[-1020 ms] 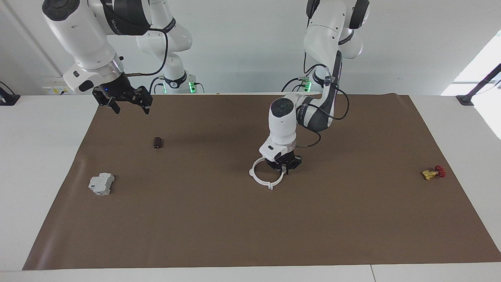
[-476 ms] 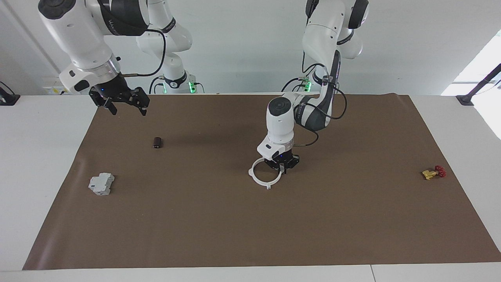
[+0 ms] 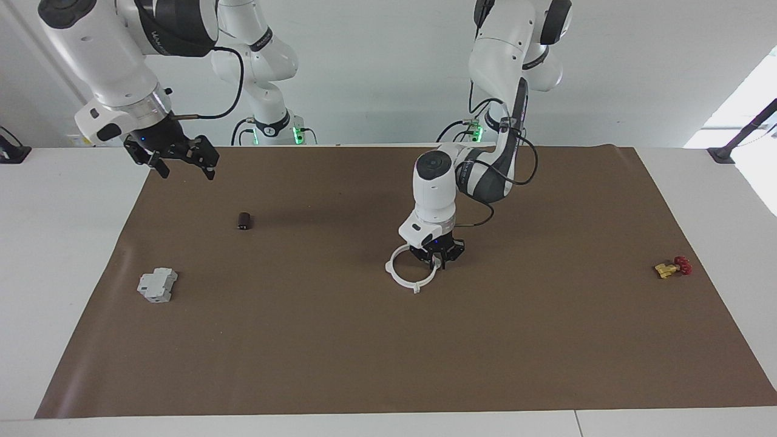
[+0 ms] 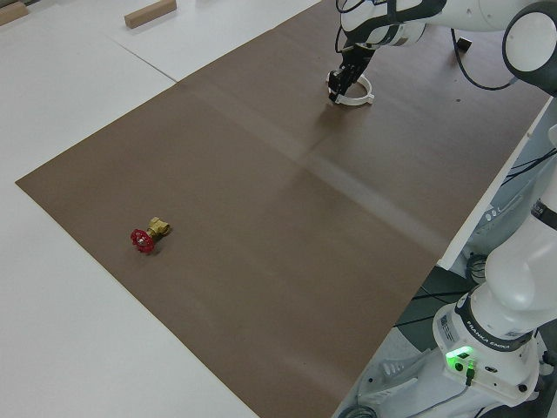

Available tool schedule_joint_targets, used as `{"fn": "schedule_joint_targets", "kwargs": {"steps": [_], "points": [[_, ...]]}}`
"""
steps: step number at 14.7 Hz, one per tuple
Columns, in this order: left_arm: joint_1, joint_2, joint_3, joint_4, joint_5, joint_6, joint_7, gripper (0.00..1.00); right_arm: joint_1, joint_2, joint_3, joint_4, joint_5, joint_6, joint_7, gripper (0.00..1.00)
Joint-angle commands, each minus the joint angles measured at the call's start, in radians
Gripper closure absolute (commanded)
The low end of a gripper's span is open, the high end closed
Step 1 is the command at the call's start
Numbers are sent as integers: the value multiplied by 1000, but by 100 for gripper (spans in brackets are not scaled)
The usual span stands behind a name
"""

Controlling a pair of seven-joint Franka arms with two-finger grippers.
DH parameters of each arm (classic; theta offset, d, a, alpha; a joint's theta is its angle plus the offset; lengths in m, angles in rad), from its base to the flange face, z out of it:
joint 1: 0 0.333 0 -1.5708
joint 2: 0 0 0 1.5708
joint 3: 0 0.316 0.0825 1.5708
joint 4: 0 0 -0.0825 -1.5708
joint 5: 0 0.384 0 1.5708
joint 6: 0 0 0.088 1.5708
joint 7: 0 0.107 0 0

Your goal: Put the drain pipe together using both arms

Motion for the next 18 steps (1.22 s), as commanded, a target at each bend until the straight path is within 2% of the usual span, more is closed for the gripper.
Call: {"fn": "schedule_joint_targets", "kwargs": {"steps": [1, 2, 9, 11, 14, 18], "points": [[1, -19, 9, -19, 14, 17, -17, 4, -13, -6, 9, -5, -11, 13, -31, 0], [7, -33, 12, -19, 14, 10, -16, 0, -13, -6, 9, -5, -11, 13, -31, 0], [206, -250, 8, -85, 11, -130, 38, 0, -26, -6, 9, -4, -17, 9, -78, 0], [278, -296, 5, -111, -26, -134, 135, 0, -26, -6, 9, -2, -16, 12, -77, 0], [392, -338, 8, -110, -165, -185, 350, 0, -19, -4, 11, 8, -12, 13, -77, 0], [501, -385, 11, -94, -179, -280, 507, 0, -16, -6, 14, 13, -14, 13, -80, 0]]}}
